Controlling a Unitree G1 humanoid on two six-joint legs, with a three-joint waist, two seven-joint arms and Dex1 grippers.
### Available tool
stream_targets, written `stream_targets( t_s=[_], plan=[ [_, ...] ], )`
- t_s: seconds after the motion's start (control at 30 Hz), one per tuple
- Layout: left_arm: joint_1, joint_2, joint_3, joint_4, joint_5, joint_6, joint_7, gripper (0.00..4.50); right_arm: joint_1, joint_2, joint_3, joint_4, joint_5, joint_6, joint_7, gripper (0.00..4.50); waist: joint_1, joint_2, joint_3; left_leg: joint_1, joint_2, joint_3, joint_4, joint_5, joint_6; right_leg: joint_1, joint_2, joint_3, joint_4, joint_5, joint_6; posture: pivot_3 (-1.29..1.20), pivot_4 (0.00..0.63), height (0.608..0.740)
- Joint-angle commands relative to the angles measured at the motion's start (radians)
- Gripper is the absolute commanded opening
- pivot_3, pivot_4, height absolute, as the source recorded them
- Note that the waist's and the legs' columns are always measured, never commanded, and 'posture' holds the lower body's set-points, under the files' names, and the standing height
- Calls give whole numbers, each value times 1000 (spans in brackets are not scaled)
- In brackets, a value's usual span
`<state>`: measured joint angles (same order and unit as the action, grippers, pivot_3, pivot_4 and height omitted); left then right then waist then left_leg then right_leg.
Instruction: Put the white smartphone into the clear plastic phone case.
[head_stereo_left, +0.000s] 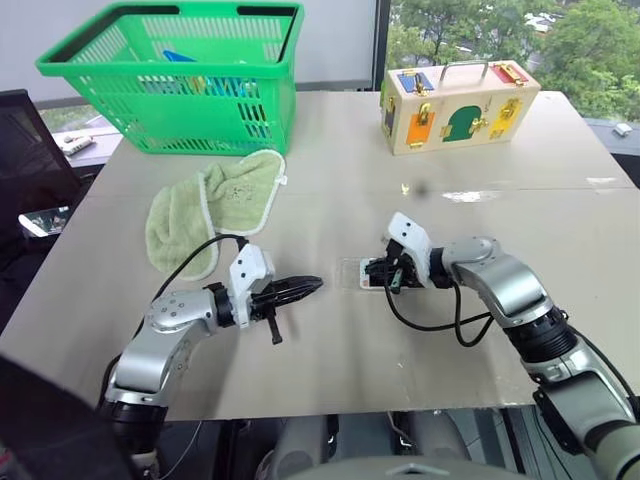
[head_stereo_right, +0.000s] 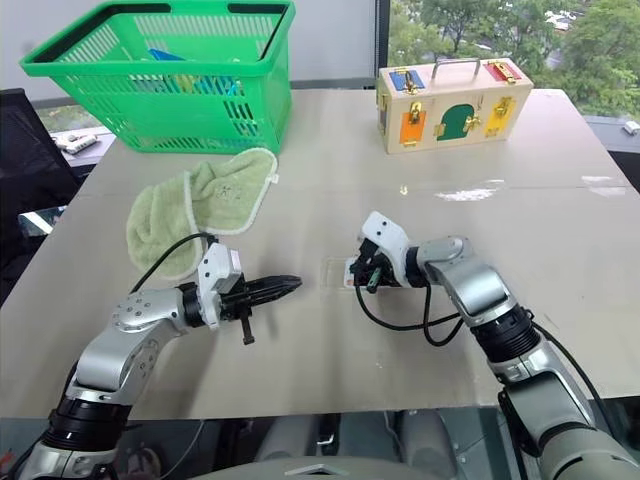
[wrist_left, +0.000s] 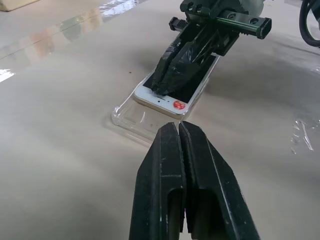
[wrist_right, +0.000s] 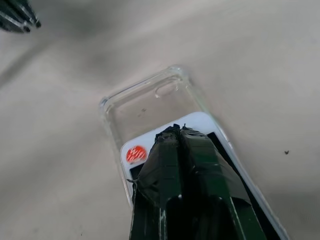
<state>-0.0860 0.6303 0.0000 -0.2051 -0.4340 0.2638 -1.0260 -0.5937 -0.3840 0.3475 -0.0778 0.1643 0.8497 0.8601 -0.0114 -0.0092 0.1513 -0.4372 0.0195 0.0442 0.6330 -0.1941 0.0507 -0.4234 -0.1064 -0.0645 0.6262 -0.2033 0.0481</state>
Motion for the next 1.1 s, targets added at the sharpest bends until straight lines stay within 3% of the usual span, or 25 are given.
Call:
stream_targets(
  t_s=[0.03,0.17,0.7,0.97,1.1],
  plan=[
    [-12,-4,11,-12,-1,-20,5,54,8,7,-54,-75,45,-9,-13,0,0,0,2,-2,0,0,0,0,0,-2,2,0,0,1,-1,0,150,740],
    [-16,-5,10,-4,4,-28,7,54,8,6,-77,-114,70,3,-30,0,1,0,4,-13,0,0,2,3,5,-10,5,-1,1,1,-1,0,150,740],
    [-17,-18,-5,3,10,-32,8,54,3,-36,14,-95,10,19,-92,0,0,-1,7,-13,0,0,3,3,5,-9,7,-1,1,1,0,0,150,740],
    [-30,-14,-9,10,12,-27,2,54,15,-90,136,-55,-83,-24,-77,0,1,-1,7,-11,0,0,4,3,5,-7,8,-1,1,0,1,0,150,740],
    [-47,-10,-28,30,39,-12,9,54,25,-34,-15,-144,28,-30,-84,0,2,-1,7,-11,1,-1,5,3,5,-6,8,-1,1,0,1,0,150,740]
  ],
)
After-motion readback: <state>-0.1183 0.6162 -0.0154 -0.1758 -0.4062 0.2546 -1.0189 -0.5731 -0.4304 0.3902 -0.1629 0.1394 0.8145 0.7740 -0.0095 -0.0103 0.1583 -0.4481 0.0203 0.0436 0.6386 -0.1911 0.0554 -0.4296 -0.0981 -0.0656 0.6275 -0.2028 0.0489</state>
